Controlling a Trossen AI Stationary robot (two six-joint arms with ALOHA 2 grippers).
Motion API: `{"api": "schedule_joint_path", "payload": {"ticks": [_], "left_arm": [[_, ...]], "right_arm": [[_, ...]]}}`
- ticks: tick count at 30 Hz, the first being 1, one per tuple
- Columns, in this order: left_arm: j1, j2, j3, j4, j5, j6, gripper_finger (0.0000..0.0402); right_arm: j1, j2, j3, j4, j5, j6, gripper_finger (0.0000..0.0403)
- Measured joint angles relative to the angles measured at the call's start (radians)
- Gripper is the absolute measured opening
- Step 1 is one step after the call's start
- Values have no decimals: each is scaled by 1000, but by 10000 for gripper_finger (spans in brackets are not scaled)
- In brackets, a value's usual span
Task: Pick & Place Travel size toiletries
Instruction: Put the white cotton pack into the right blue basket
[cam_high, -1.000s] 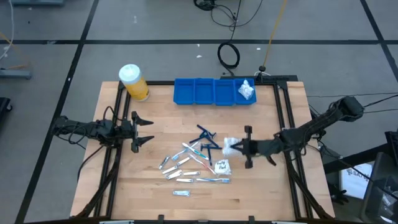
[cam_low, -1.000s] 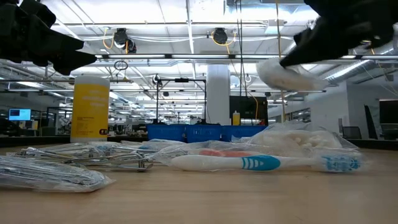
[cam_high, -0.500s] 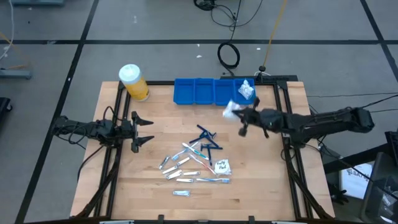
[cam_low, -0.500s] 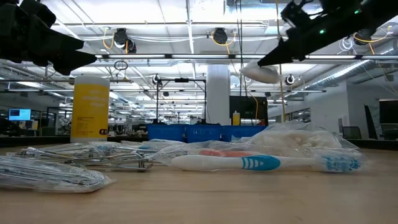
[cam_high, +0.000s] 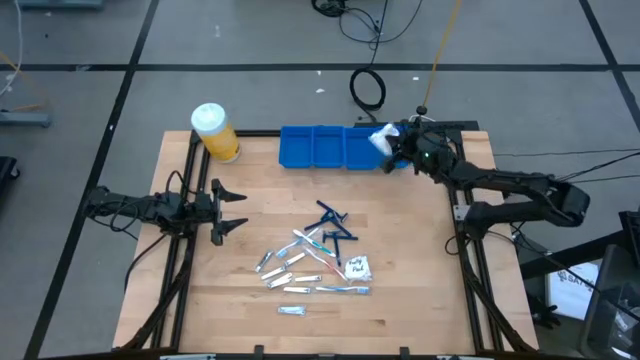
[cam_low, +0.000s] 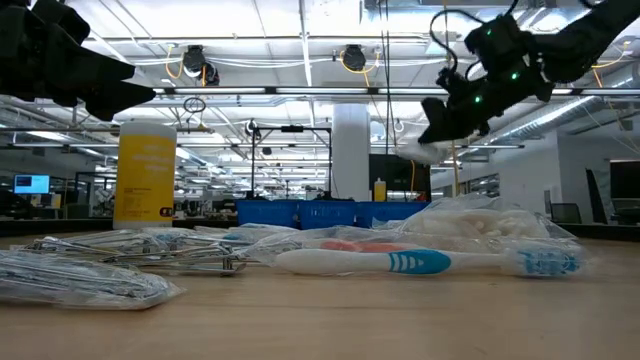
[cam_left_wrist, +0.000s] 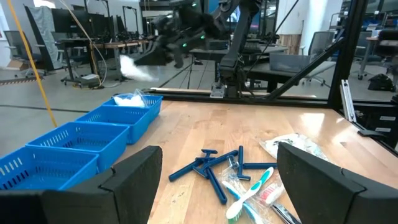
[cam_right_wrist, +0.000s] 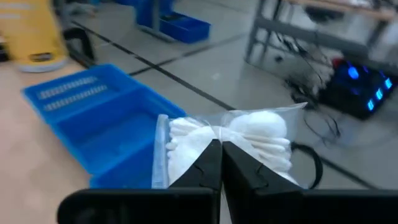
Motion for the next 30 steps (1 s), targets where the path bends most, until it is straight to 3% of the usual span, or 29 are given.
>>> {"api": "schedule_joint_path", "payload": {"ticks": [6,10,30], "left_arm": [[0,0,0,0,0,0,310],[0,0,0,0,0,0,310],[0,0,0,0,0,0,310]], "right_arm": [[-44,128,0,1,-23,58,0],[-56,185,0,15,17,77,0],[-63,188,0,-35,162,123,0]]}}
